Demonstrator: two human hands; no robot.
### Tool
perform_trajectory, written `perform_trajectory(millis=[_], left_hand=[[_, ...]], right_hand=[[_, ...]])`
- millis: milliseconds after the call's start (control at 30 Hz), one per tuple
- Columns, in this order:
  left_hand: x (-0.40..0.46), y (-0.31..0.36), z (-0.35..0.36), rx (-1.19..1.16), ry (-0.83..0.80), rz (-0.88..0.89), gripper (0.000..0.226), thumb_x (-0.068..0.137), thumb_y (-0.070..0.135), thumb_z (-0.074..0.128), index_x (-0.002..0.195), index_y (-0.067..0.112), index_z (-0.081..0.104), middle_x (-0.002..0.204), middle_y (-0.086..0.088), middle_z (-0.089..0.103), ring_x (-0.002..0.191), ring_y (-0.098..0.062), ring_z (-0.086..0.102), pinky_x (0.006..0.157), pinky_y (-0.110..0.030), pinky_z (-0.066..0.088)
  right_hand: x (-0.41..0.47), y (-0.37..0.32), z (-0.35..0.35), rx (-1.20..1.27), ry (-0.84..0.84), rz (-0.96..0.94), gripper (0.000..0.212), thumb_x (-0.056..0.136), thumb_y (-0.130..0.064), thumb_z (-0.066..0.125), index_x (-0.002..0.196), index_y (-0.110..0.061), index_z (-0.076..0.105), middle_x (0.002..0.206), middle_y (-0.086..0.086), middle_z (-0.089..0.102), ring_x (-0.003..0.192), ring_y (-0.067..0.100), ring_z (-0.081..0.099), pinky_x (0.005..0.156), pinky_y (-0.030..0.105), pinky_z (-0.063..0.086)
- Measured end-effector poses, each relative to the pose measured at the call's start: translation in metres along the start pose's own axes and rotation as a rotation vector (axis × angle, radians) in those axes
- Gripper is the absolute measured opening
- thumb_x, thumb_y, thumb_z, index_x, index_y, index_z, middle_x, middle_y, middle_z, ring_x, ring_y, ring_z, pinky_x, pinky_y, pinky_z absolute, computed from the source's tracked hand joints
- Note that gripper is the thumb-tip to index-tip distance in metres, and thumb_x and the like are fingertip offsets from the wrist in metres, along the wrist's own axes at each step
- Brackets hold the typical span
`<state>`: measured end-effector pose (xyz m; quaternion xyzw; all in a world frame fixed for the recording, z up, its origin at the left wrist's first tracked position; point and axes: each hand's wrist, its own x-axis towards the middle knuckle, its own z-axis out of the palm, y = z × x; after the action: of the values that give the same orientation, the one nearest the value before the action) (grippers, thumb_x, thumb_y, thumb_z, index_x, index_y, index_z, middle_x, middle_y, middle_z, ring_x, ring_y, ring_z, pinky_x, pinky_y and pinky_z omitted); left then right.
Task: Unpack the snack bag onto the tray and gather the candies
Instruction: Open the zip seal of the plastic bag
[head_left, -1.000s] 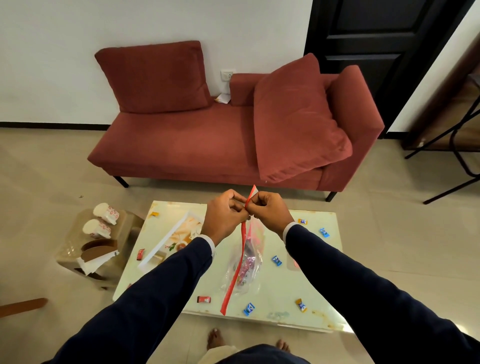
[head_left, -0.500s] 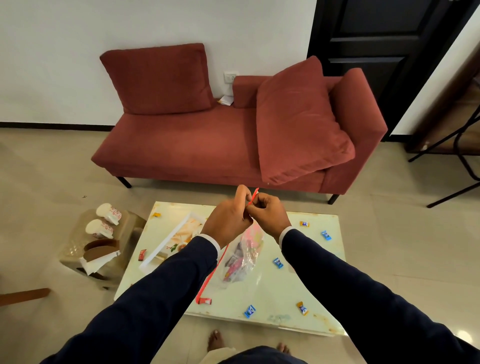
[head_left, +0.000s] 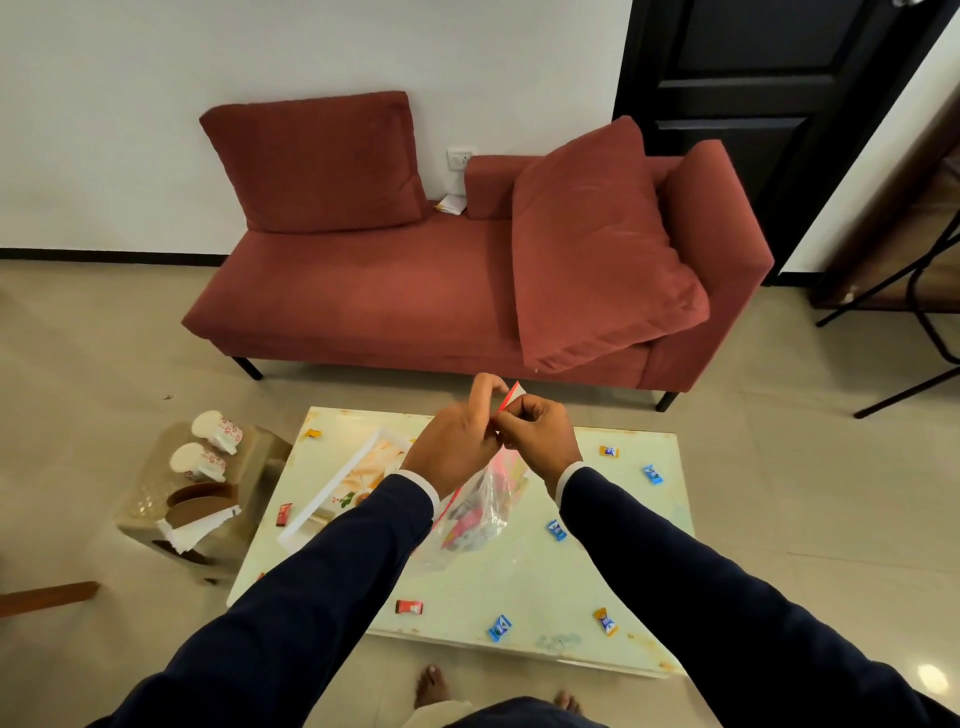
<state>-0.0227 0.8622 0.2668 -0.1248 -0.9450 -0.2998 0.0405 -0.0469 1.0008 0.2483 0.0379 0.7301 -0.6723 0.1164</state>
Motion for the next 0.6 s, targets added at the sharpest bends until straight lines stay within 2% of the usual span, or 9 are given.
perform_trajectory(millis=[67, 133, 233, 333, 433, 533, 600], left_hand=[[0.001, -0.003, -0.004, -0.225, 0.001, -0.117, 0.043, 0.093, 0.006, 0.065, 0.126, 0.023, 0.043, 0.079, -0.004, 0.071, 0.065, -0.020, 0.072, 0.064, -0.039, 0.062], [0.001, -0.004, -0.008, -0.435, -0.004, -0.209, 0.032, 0.097, 0.015, 0.068, 0.121, 0.022, 0.050, 0.084, -0.004, 0.075, 0.070, -0.017, 0.077, 0.066, -0.033, 0.065], [0.000, -0.005, -0.013, -0.603, 0.010, -0.313, 0.019, 0.097, 0.023, 0.071, 0.110, 0.013, 0.062, 0.088, -0.005, 0.079, 0.075, -0.019, 0.079, 0.066, -0.033, 0.065], [0.000, -0.007, -0.017, -0.609, -0.022, -0.363, 0.012, 0.097, 0.014, 0.070, 0.104, 0.004, 0.067, 0.089, -0.009, 0.079, 0.077, -0.022, 0.079, 0.070, -0.039, 0.066], [0.000, -0.009, -0.021, -0.654, -0.061, -0.394, 0.007, 0.098, 0.006, 0.066, 0.101, 0.000, 0.069, 0.091, -0.015, 0.079, 0.080, -0.026, 0.079, 0.072, -0.041, 0.066], [0.002, -0.010, -0.023, -0.694, -0.063, -0.411, 0.007, 0.099, 0.007, 0.065, 0.100, 0.002, 0.071, 0.089, -0.013, 0.079, 0.079, -0.028, 0.079, 0.070, -0.040, 0.066], [0.003, -0.008, -0.024, -0.629, -0.010, -0.401, 0.006, 0.096, 0.013, 0.069, 0.095, 0.007, 0.069, 0.081, -0.009, 0.079, 0.073, -0.025, 0.079, 0.065, -0.040, 0.066]], right_hand=[[0.001, -0.002, -0.004, 0.037, -0.041, -0.002, 0.013, 0.078, -0.006, 0.067, 0.066, -0.008, 0.063, 0.064, 0.008, 0.061, 0.062, 0.019, 0.056, 0.063, 0.031, 0.052], [0.005, -0.004, -0.007, 0.035, -0.073, -0.012, 0.010, 0.081, -0.003, 0.065, 0.071, 0.000, 0.064, 0.067, 0.010, 0.063, 0.063, 0.019, 0.058, 0.064, 0.030, 0.053], [0.008, -0.009, -0.011, -0.015, -0.099, -0.053, 0.013, 0.085, -0.006, 0.067, 0.075, 0.002, 0.065, 0.067, 0.006, 0.065, 0.059, 0.009, 0.061, 0.061, 0.022, 0.053], [0.009, -0.011, -0.013, -0.072, -0.132, -0.082, 0.015, 0.085, -0.007, 0.068, 0.071, -0.010, 0.066, 0.066, 0.001, 0.066, 0.057, 0.005, 0.061, 0.061, 0.021, 0.052], [0.008, -0.014, -0.014, -0.082, -0.163, -0.088, 0.015, 0.085, -0.006, 0.068, 0.071, -0.012, 0.065, 0.067, 0.003, 0.067, 0.060, 0.008, 0.062, 0.064, 0.023, 0.053], [0.009, -0.018, -0.015, -0.063, -0.210, -0.088, 0.011, 0.086, -0.007, 0.065, 0.075, -0.009, 0.064, 0.070, 0.006, 0.065, 0.063, 0.011, 0.062, 0.067, 0.026, 0.055], [0.011, -0.022, -0.016, -0.064, -0.243, -0.073, 0.010, 0.086, -0.010, 0.064, 0.076, -0.009, 0.062, 0.073, 0.011, 0.068, 0.068, 0.017, 0.065, 0.070, 0.030, 0.056]])
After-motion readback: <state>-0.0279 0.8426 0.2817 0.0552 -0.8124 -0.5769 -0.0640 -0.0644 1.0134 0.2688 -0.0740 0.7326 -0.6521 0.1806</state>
